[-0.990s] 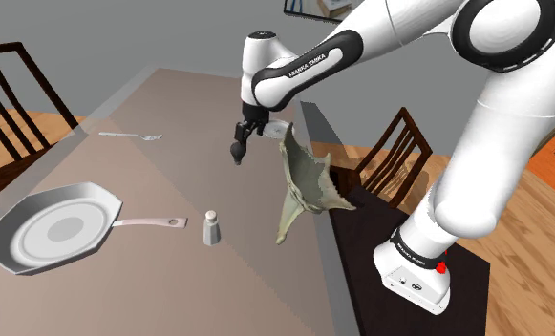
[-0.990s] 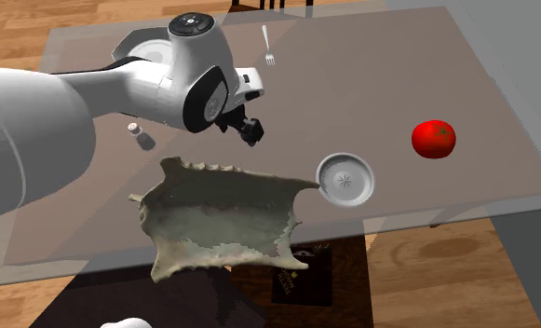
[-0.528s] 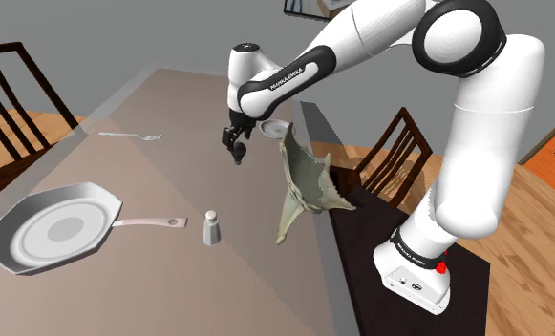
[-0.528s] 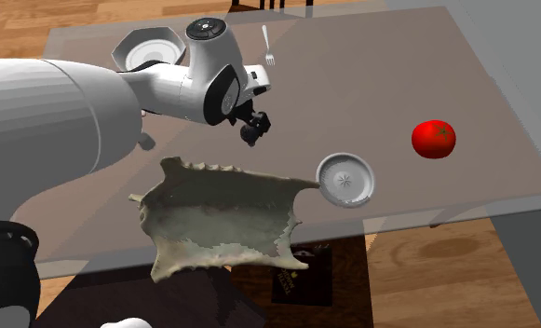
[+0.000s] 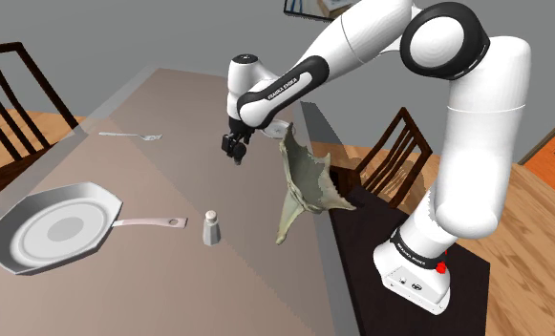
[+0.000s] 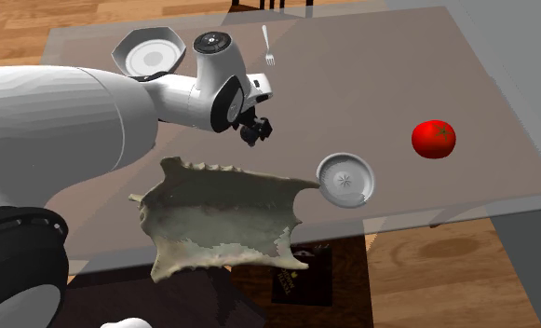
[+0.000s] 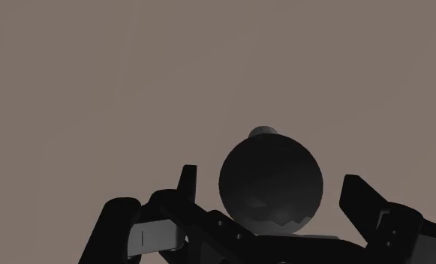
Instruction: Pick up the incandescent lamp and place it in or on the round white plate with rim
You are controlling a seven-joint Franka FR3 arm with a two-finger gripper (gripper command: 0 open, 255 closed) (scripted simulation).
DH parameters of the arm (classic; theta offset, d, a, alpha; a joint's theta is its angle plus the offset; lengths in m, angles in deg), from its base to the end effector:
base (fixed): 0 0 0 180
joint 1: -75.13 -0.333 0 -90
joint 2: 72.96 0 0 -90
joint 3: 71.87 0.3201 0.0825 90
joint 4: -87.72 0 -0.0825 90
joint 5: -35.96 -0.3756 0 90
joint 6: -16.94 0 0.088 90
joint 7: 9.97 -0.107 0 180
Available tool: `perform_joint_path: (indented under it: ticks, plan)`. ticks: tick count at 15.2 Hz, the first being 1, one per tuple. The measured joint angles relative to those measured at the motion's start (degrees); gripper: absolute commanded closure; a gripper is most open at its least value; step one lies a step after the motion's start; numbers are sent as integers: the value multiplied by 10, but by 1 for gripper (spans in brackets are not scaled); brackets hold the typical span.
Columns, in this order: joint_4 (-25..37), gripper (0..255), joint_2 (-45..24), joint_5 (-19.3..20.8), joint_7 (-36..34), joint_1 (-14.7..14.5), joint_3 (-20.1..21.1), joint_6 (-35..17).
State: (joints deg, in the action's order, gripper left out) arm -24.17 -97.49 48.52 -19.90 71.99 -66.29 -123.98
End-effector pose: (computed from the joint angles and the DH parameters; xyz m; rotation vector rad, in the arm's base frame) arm 0.6161 0.0915 0.2761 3.0410 0.2028 0.1505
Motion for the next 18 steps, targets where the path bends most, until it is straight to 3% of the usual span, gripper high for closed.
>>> perform_joint_path:
  ticks: [3,4,18]
  plan:
    - [0,0,0,0,0,0,0,-1]
    - [0,255,0,0,0,0,0,-1]
    - [2,255,16,-5,6,3,3,18]
